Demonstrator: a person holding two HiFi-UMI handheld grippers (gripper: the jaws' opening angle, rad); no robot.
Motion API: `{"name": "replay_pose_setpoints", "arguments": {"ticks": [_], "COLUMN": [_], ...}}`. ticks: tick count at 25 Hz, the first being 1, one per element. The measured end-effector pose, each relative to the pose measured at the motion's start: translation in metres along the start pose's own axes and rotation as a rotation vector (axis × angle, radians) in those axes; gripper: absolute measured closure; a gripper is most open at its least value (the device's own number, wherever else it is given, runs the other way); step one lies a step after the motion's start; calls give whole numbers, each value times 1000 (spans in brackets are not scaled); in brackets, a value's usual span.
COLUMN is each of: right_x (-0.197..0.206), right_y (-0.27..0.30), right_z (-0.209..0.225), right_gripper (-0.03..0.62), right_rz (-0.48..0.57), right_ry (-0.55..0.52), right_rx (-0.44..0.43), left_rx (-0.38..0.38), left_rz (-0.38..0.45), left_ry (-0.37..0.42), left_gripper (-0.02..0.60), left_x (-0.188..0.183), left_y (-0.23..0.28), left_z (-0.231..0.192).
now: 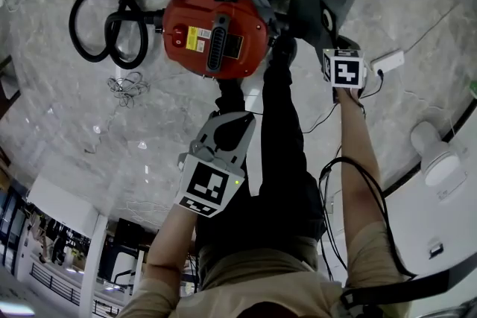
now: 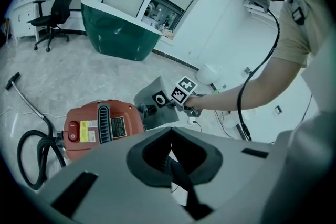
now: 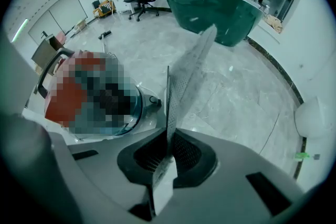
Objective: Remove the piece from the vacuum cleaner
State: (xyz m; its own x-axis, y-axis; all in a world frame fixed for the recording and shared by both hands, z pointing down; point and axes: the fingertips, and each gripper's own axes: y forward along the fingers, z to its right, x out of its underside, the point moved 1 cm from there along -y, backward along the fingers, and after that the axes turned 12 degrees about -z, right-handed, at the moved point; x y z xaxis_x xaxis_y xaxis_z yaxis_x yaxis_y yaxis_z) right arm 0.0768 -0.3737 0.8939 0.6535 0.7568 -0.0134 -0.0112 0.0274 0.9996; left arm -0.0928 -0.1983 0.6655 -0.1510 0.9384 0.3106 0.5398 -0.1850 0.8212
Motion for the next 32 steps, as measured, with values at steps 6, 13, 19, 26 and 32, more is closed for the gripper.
{"name": "replay_pose_setpoints", "arguments": {"ticks": [6, 13, 19, 26, 32], "right_x": [1, -4, 1, 8, 10], "right_y": [-41, -117, -183, -266, -347], "right_z": [13, 25, 22, 0, -21], "right_gripper": [572, 572, 572, 572, 571], "right_rz": [69, 144, 208, 270, 383], "right_ry": [146, 258, 383, 437, 430], "right_rx": [-19, -77, -144, -225, -249], "left_rx": [-38, -68, -106, -135, -144], "left_rz": [31, 78, 98, 147, 194], "left_ry": [45, 114, 171, 255, 346], "left_gripper": [584, 584, 584, 584, 584], "left_x": [-10, -29, -37, -60, -65], "left_y": [-28, -76, -117, -180, -232], "left_z": [-1, 10, 21, 40, 64]}}
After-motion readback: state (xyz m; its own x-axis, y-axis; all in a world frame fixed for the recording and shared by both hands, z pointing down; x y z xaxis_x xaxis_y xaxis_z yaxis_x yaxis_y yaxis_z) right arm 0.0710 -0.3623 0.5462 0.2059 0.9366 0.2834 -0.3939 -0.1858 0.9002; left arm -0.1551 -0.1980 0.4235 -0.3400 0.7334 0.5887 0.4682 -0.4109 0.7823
